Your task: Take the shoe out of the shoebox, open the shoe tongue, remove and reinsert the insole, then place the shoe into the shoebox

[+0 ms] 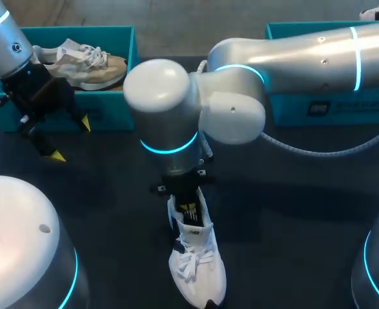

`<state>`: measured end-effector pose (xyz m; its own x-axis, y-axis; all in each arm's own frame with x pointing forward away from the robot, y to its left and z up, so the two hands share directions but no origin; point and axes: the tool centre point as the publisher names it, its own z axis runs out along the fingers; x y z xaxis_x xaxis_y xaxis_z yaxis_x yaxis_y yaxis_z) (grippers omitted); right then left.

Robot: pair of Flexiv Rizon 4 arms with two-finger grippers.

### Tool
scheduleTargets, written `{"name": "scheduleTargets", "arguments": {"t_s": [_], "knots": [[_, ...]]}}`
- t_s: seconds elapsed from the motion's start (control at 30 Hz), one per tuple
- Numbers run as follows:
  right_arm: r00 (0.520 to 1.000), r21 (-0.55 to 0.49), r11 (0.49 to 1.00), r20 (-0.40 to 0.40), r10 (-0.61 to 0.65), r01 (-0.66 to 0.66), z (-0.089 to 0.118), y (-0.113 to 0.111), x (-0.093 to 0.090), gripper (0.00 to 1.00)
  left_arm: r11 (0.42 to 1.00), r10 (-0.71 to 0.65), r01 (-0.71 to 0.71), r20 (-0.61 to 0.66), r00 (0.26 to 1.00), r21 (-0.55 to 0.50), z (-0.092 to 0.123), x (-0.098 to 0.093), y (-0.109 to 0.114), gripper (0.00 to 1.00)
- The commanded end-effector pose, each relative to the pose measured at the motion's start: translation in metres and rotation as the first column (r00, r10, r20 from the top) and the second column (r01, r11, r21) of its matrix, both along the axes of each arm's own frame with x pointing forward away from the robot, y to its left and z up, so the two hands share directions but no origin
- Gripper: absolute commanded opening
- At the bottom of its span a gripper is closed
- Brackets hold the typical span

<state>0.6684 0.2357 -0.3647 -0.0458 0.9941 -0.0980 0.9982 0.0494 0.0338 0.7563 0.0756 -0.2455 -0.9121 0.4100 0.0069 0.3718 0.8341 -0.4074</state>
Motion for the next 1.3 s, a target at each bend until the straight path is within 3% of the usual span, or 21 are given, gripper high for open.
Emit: {"name": "scheduleTargets", "arguments": {"t_s": [0.03,0.4,0.77,0.87,1.13,1.3], "knots": [[0.999,0.039,0.999,-0.028,-0.035,0.036,-0.003,-0.011,-0.002,0.0,1.0,0.0,0.0,0.001,1.0,0.002,0.0,-0.001,0.001,1.0],[0.991,0.077,0.993,-0.09,0.1,-0.093,0.001,-0.012,-0.016,0.0,1.0,0.0,0.0,0.001,1.0,0.002,0.0,-0.001,0.001,1.0],[0.985,0.086,0.992,-0.132,0.108,-0.098,0.005,-0.011,-0.024,0.0,1.0,0.0,0.0,0.001,1.0,0.002,0.0,-0.001,0.001,1.0],[0.983,0.082,0.991,-0.144,0.113,-0.102,0.007,-0.011,-0.027,0.16,1.0,0.0,0.0,0.001,1.0,0.002,0.0,-0.001,0.001,1.0],[0.98,0.09,0.99,-0.157,0.125,-0.111,0.013,-0.016,-0.026,0.19,1.0,0.0,0.0,0.001,1.0,0.002,0.0,-0.001,0.001,1.0],[0.977,0.106,0.988,-0.17,0.13,-0.113,0.009,-0.016,-0.028,0.35,1.0,0.0,0.0,0.001,1.0,0.002,0.0,-0.001,0.001,1.0]]}}
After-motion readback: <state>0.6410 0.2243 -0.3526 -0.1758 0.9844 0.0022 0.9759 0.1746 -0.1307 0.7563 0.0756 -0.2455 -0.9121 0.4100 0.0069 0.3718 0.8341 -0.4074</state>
